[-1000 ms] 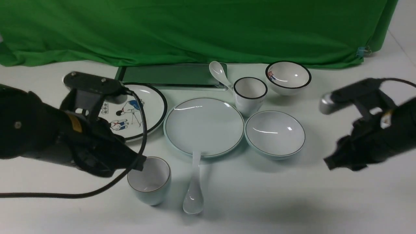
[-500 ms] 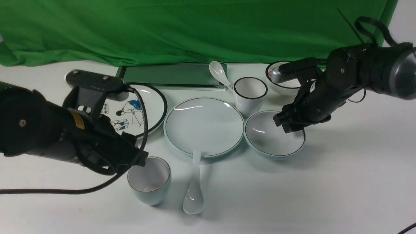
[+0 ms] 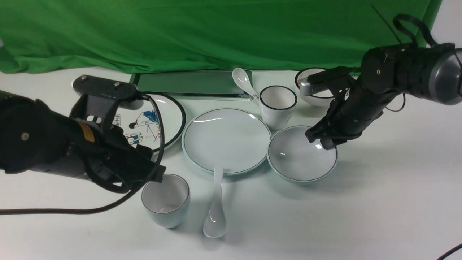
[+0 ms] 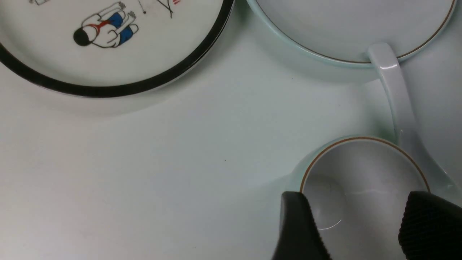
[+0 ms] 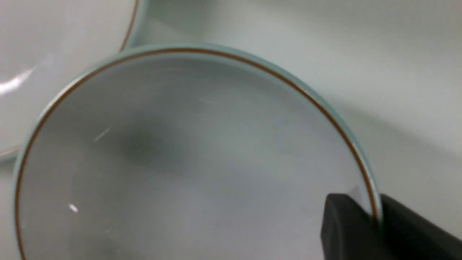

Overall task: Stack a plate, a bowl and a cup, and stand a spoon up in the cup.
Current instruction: Use the right arm to grab a blue rice bowl, then use the right arm to put the blue rice bowl into the blue large plate in the middle, then use the left arm to grab a blue teacup

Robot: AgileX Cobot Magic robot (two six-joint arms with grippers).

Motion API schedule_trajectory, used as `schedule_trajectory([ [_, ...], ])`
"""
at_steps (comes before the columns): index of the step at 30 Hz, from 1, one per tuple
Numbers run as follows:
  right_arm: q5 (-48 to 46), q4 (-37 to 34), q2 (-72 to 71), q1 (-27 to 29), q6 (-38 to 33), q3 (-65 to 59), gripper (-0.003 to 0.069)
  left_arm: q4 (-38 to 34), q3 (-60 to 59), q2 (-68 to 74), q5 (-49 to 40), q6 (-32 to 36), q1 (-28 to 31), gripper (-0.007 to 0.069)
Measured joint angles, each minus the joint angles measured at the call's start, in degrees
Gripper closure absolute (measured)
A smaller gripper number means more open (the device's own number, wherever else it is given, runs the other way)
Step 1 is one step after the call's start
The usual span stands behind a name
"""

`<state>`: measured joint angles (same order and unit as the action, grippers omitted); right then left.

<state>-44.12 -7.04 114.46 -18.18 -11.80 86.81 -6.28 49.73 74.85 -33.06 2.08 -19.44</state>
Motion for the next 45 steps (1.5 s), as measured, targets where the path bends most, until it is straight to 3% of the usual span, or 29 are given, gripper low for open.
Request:
schedule_trajectory([
  [6, -14.01, 1.61, -0.42, -4.2, -1.98, 8.29, 0.0582, -1.01, 0.0, 0.14, 0.85, 0.06, 0.0, 0.0284],
  [14, -6.99, -1.82, 2.56, -13.04, -3.1, 17.75, 0.0582, -2.74, 0.0, 3.78, 2.16, 0.06, 0.0, 0.0284],
  [27, -3.95, -2.85, 19.23, -11.61, 3.37, 32.96, 0.0579, -2.35, 0.0, 7.95, 1.79, 1.52, 0.0, 0.0284],
  [31, -4.31, -2.47, 19.47, -11.56, 3.42, 33.26, 0.0526, -2.29, 0.0, 10.09, 2.21, 1.46, 0.0, 0.0288],
  [35, -6.01, -2.19, 19.47, -11.55, 3.42, 33.26, 0.0411, -2.29, 0.04, 12.66, 2.6, 1.46, 0.0, 0.0354],
  [41, -12.65, -2.09, 17.04, -11.55, 2.46, 33.26, 0.0277, -2.28, 1.34, 13.73, 2.35, 1.51, 0.0, 0.0618],
  [45, -17.82, -1.23, 12.28, -11.55, 1.11, 33.26, 0.0266, -4.36, 5.78, 13.47, -1.69, 2.39, 0.0, 0.0631],
])
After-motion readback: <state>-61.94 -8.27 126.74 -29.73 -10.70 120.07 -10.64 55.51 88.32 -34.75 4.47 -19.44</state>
